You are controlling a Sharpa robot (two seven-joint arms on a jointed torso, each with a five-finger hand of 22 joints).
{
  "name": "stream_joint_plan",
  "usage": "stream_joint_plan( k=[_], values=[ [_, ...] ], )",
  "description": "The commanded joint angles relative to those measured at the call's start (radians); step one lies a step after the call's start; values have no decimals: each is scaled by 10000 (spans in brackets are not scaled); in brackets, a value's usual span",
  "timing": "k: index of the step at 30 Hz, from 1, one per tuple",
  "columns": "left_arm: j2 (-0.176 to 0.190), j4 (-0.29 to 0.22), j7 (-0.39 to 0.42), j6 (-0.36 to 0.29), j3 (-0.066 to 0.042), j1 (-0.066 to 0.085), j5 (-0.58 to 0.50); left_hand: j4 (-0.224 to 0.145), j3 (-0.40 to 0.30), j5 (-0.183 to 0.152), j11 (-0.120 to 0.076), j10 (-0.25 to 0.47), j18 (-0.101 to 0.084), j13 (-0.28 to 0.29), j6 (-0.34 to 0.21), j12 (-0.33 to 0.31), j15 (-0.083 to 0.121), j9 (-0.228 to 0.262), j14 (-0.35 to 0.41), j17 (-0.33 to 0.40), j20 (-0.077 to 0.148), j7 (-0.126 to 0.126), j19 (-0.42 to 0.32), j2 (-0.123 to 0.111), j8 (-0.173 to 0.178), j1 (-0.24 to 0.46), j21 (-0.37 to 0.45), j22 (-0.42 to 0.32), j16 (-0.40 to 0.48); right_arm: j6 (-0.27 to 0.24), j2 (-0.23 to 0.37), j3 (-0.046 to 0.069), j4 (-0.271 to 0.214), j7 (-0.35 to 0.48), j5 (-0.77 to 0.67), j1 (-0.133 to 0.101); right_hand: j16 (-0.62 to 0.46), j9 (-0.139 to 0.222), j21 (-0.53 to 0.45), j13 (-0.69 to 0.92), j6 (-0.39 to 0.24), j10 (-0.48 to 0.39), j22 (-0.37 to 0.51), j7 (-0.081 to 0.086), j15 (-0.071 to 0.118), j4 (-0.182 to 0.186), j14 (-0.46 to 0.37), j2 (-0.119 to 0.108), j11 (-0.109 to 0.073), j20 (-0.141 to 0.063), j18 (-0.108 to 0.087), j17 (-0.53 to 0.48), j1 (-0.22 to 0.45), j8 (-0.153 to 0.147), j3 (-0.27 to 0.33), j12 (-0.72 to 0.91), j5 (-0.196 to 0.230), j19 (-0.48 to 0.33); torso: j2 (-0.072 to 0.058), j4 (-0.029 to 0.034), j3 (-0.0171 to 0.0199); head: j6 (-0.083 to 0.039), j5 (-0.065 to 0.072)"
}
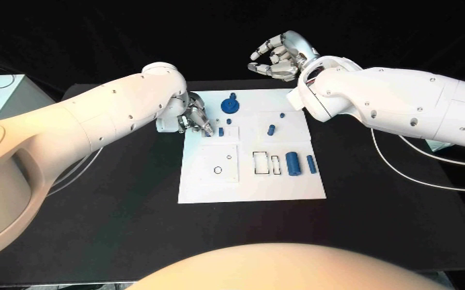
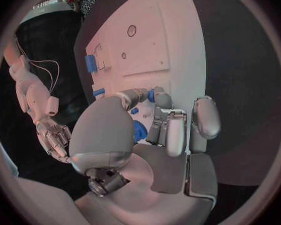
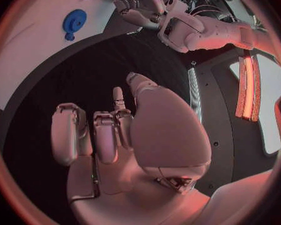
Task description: Assemble the parts on the task board
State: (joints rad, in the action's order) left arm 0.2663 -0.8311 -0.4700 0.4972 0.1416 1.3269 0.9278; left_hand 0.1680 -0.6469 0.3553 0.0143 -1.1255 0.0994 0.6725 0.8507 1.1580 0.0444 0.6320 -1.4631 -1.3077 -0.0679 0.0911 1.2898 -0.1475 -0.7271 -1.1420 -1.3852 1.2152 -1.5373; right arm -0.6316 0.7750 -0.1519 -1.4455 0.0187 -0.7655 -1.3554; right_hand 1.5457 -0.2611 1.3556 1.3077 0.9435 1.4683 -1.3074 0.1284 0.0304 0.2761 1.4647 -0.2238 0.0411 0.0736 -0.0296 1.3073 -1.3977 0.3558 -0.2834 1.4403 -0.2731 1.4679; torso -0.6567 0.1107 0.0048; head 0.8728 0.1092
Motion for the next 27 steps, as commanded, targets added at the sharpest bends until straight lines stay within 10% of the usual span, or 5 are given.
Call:
stream_joint_plan(
  k=[1, 27],
  values=[
    [2, 50, -230, -655, 27, -70, 13, -2029, -1957, -31, -12, 43, -87, -5, -79, -43, 4, 6, -707, -1638, 25, -16, -73, 151, 26, -45, 53, -17, 48, 101, -1, 6, -12, 63, -81, 2, -53, -11, -20, 1862, -31, 178, -2068, 25, -73, 18, 932, 12, 75, 54, -109, 2141, 117, -51, -64, 13, -65, 438, 0, -5, -1, -2, 1],
    [38, 103, -280, -516, -13, -71, -528, -1999, -1411, -93, 249, 220, -52, 126, -703, 142, -227, -101, -665, -1578, -158, 289, -227, 409, 663, -171, 189, -175, 66, 173, 9, 6, -6, 22, -81, 2, -62, -19, -46, 1853, -27, 171, -2062, 25, -71, 11, 929, 7, 74, 53, -113, 2129, 140, -60, -81, 3, -65, 434, 13, 5, -3, -2, 19]
  ],
)
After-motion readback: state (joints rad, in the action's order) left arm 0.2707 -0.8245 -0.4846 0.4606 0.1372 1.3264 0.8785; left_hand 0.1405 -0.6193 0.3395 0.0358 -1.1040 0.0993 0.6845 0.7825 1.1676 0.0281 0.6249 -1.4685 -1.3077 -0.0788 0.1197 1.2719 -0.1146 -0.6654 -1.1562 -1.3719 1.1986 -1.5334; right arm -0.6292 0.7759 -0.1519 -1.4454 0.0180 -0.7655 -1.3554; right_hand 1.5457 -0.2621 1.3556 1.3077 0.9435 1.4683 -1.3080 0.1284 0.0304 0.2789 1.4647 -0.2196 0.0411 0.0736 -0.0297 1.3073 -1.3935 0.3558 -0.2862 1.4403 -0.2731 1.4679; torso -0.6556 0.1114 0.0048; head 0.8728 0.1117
